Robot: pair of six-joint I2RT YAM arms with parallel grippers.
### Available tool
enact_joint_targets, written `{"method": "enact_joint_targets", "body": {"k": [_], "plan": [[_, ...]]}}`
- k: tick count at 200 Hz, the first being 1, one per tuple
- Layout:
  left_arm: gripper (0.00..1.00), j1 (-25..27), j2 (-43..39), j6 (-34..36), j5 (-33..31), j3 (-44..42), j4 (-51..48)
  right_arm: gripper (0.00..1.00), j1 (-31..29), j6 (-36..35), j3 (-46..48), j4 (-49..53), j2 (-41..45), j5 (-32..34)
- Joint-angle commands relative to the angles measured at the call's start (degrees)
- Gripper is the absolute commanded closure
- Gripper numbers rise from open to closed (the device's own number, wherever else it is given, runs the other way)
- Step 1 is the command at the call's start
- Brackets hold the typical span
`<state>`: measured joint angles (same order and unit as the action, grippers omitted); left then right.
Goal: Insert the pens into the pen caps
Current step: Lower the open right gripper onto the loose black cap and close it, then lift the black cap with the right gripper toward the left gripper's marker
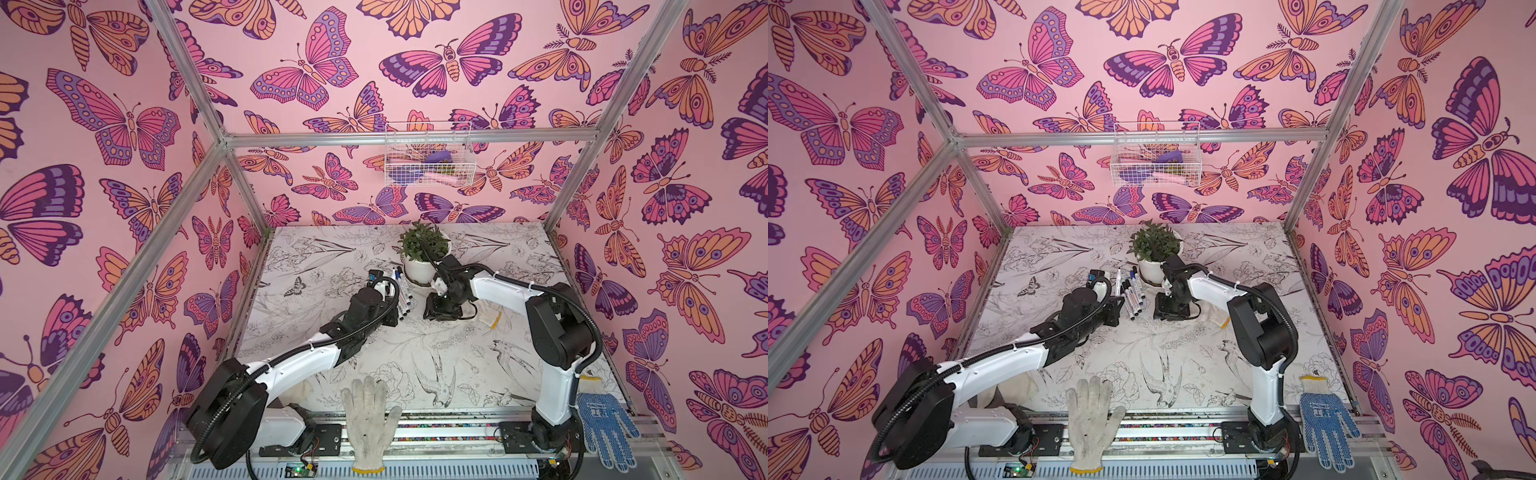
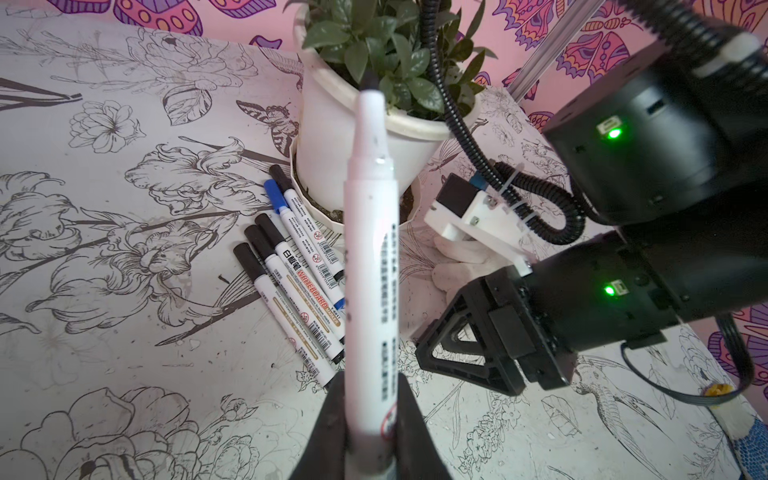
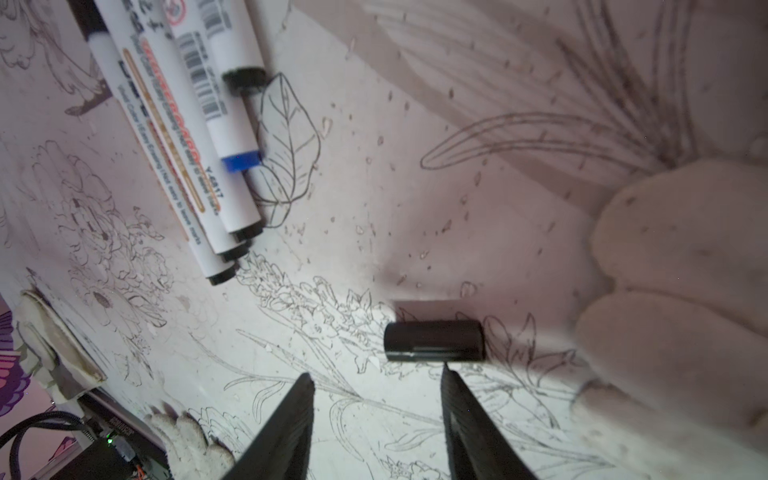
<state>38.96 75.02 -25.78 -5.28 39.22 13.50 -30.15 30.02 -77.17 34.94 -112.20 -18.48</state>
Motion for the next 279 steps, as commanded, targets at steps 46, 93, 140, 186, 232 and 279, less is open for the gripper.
{"method": "enact_joint_targets", "body": {"k": [46, 93, 140, 186, 232, 279], "plan": [[1.00, -0.4, -1.4, 2.2, -1.6, -0.7, -1.7, 0.49, -1.8, -0.1, -5.2, 4.1, -5.8, 8.0], [1.00, -0.4, -1.0, 2.1, -0.8, -0.1, -1.7, 0.66, -3.4, -2.7, -4.1, 5.3, -7.1, 13.7], [1.00, -0.2, -0.6, 2.9, 1.6, 0.3, -1.7, 0.84, -4.1, -4.0, -1.1, 5.1, -6.2, 16.2], [1.00, 0.7, 0.6, 7.2, 8.2, 0.6, -1.6, 0.99, -2.2, -3.4, 0.4, 4.6, 1.8, 12.5], [1.00, 3.7, 2.2, 10.6, 15.6, -0.2, 3.1, 1.00, 3.1, -1.3, 7.1, -3.4, 20.8, 0.3], [1.00, 6.1, 6.0, 10.7, 19.3, 2.4, 6.3, 1.00, 5.8, 1.1, 11.2, -15.6, 32.8, -7.0]]}}
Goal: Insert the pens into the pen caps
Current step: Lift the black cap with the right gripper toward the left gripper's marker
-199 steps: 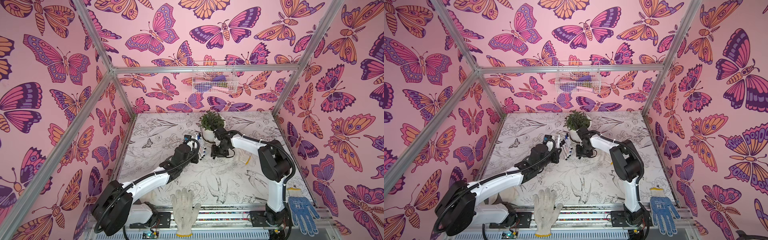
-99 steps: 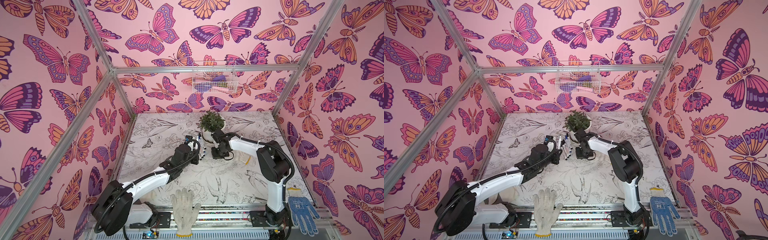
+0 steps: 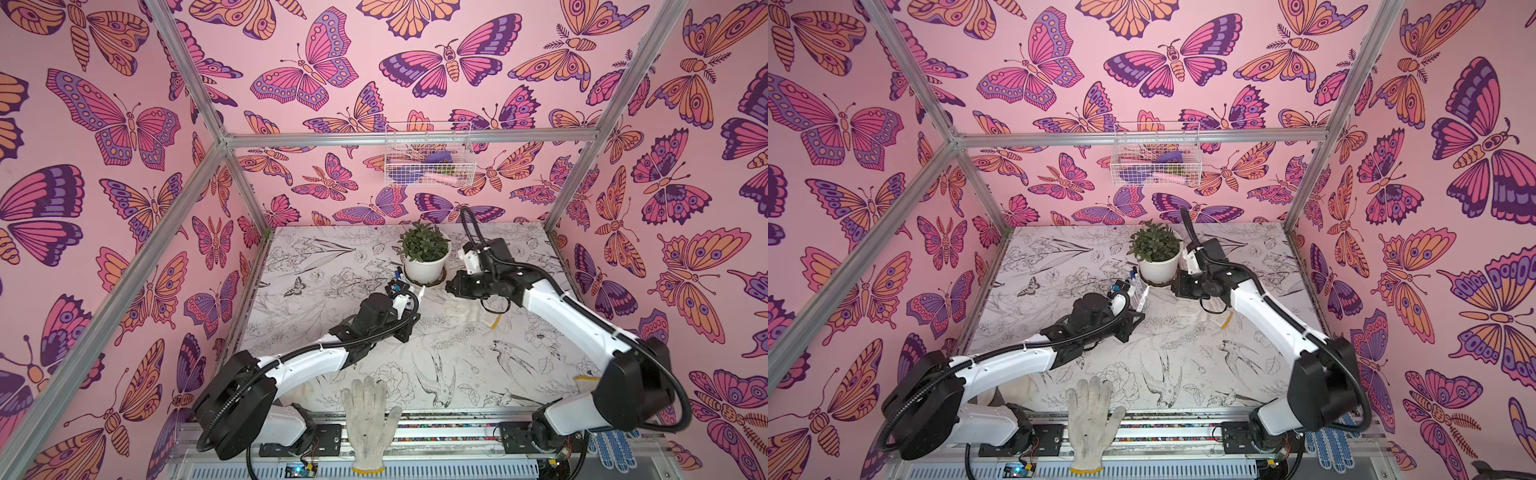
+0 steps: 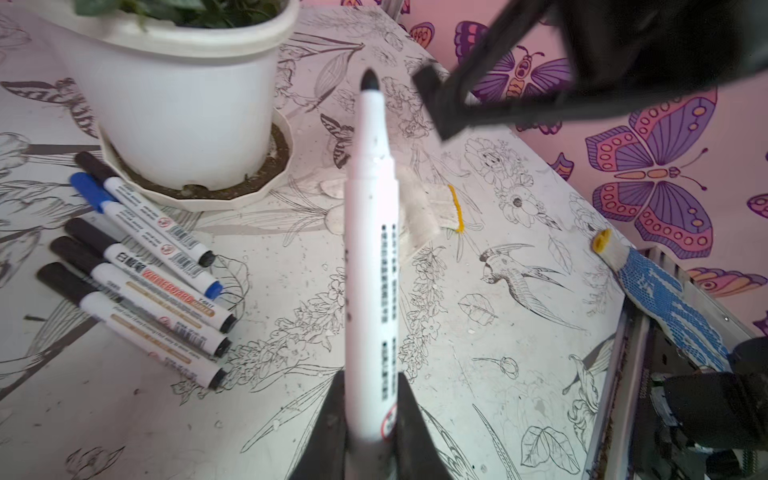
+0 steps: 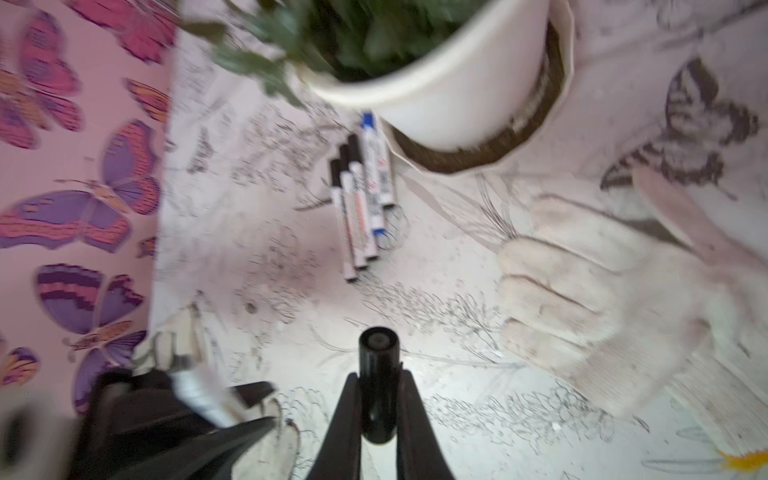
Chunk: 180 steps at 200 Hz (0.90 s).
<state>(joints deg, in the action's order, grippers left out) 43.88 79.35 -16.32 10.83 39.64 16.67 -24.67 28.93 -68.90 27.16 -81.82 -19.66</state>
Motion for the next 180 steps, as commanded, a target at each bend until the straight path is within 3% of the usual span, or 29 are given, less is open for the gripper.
{"method": "enact_joint_targets", "body": {"k": [1, 41, 118, 180], "plan": [[1.00, 1.2, 1.8, 1.2, 3.2, 2.0, 3.2, 1.00, 0.3, 2.3, 3.0, -8.2, 2.6, -6.0], [1.00, 1.7, 2.5, 0.6, 2.3, 3.0, 4.7, 1.00, 1.4, 9.3, 8.8, -21.0, 6.0, -10.1], [1.00, 2.4, 3.1, 0.9, 2.9, 3.8, 5.0, 1.00, 1.4, 11.6, 9.7, -26.0, 4.6, -13.5], [1.00, 2.4, 2.7, 1.1, 2.4, 3.7, 5.0, 1.00, 1.5, 9.9, 10.2, -24.3, 5.4, -14.1]]}}
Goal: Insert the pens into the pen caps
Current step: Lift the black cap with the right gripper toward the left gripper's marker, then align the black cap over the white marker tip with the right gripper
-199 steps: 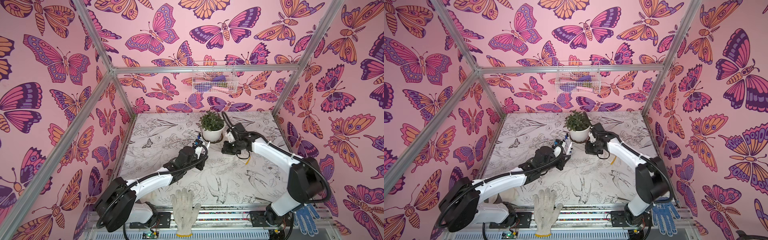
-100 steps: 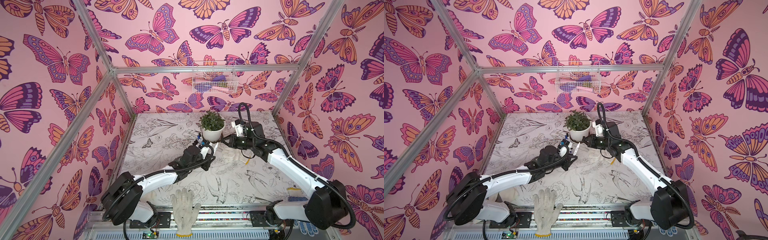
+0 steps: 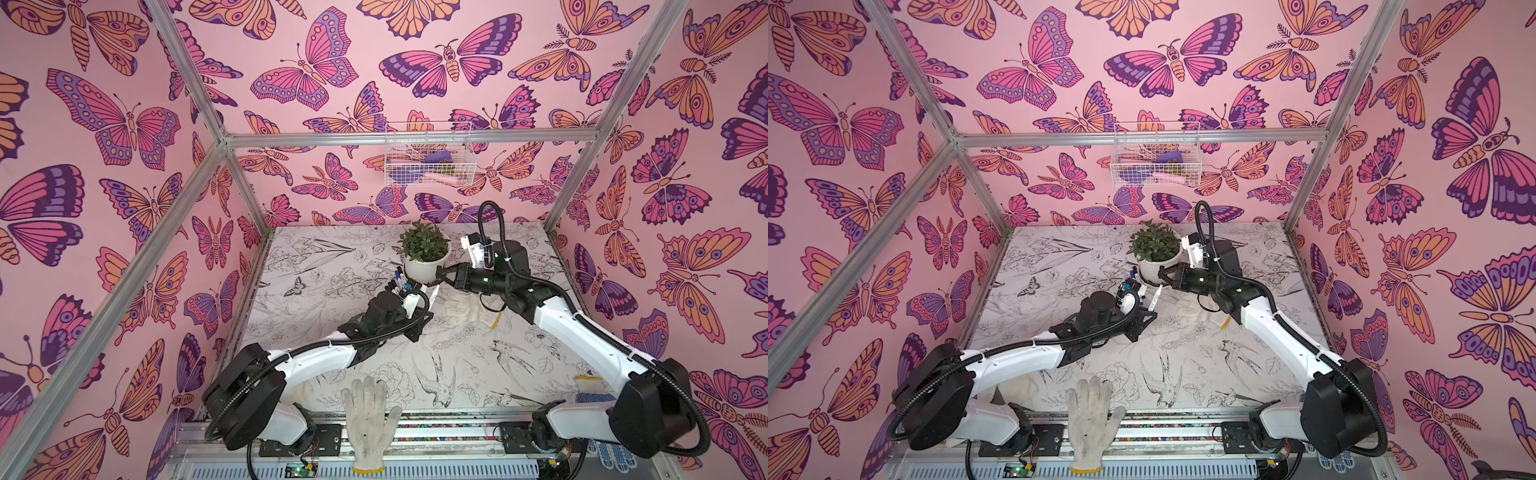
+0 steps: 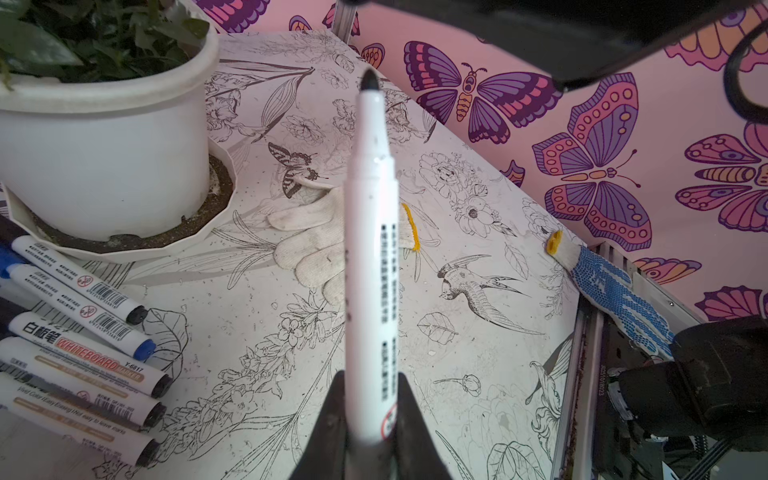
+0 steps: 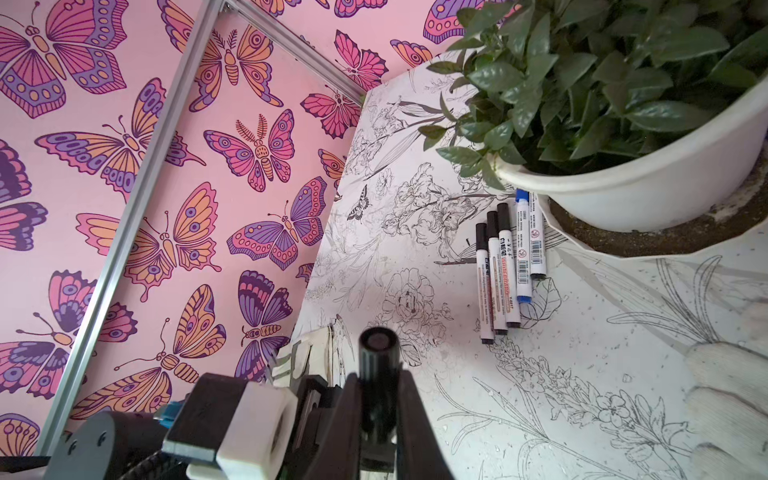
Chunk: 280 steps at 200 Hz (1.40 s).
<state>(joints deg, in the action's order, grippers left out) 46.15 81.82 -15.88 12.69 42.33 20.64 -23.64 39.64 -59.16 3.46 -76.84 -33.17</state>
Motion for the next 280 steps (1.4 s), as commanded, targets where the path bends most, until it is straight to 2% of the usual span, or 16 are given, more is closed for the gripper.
{"method": "enact_joint_targets", "body": {"k": [1, 39, 159, 231, 280], "plan": [[1.00, 0.2, 0.2, 0.7, 0.6, 1.0, 1.1, 1.00, 0.4, -1.0, 0.4, -0.5, 0.5, -0.5], [1.00, 0.2, 0.0, 0.8, 1.2, 1.0, 1.1, 1.00, 0.5, -4.0, -1.1, 1.7, -0.3, 2.5], [1.00, 0.2, 0.0, 0.8, 0.8, 1.1, 1.1, 1.00, 0.4, -3.5, 0.7, 1.6, -0.6, -0.1], [1.00, 0.2, -1.1, 0.6, -0.1, 0.4, 1.0, 1.00, 0.7, -5.3, 1.2, 3.5, 0.0, 1.9], [1.00, 0.0, -0.2, 0.3, -0.8, 0.5, 2.1, 1.00, 0.6, -4.7, 1.7, 4.2, 1.3, -0.1]]}}
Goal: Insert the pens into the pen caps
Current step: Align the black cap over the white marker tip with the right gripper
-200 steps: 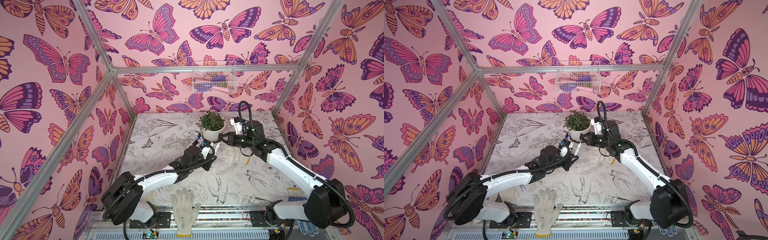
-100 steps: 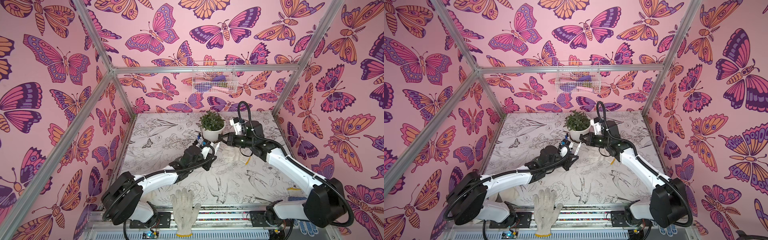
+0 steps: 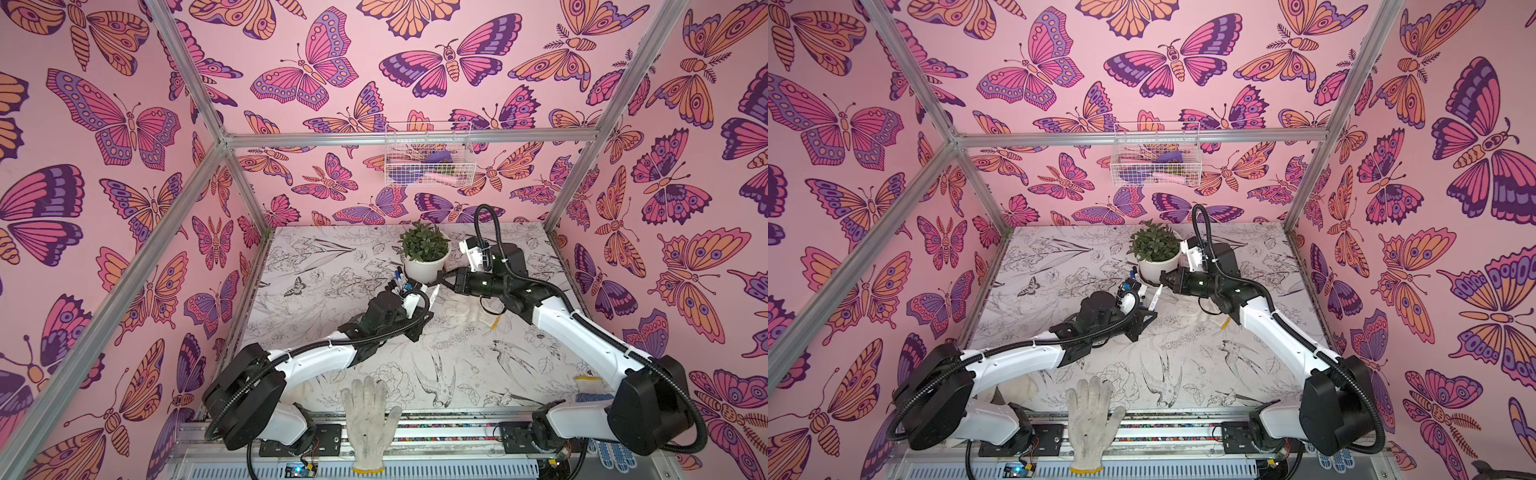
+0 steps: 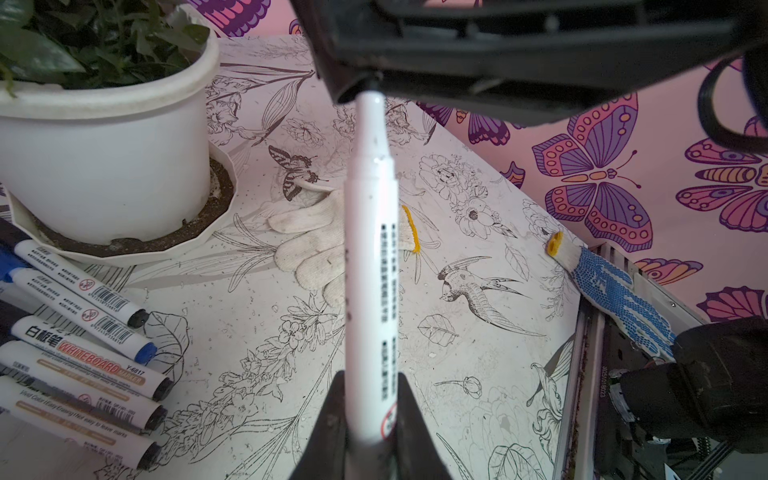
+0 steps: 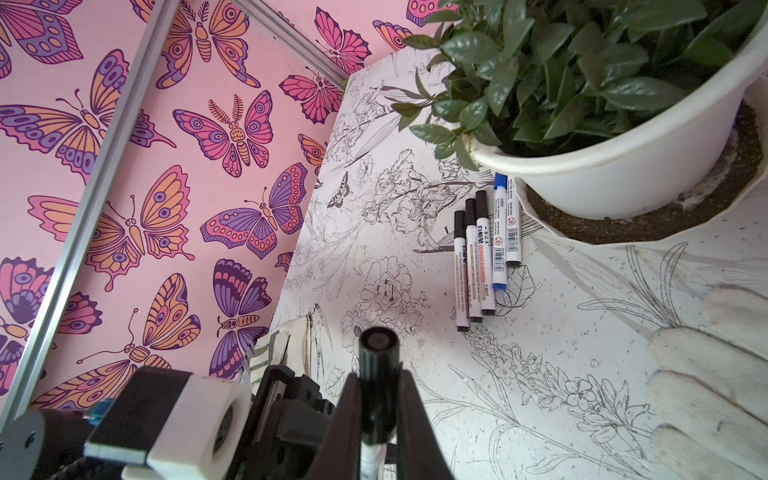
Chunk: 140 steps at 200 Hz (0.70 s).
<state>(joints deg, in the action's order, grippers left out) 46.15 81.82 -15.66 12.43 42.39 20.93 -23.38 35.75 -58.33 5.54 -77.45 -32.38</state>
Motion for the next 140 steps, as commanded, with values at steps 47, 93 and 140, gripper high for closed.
{"method": "enact_joint_targets", "body": {"k": [47, 93, 140], "plan": [[1.00, -1.5, 3.0, -3.6, 2.2, 2.8, 7.3, 1.00, 0.0, 1.6, 3.7, -0.6, 4.0, -1.5], [1.00, -1.6, 6.2, -4.9, 4.5, 6.9, 9.6, 1.00, -0.4, 1.3, 3.5, -1.6, 2.9, -2.9], [1.00, -2.9, 7.5, -11.1, 4.4, 8.5, 18.8, 1.00, -0.4, 0.8, 4.2, -4.5, 3.4, -6.1]]}}
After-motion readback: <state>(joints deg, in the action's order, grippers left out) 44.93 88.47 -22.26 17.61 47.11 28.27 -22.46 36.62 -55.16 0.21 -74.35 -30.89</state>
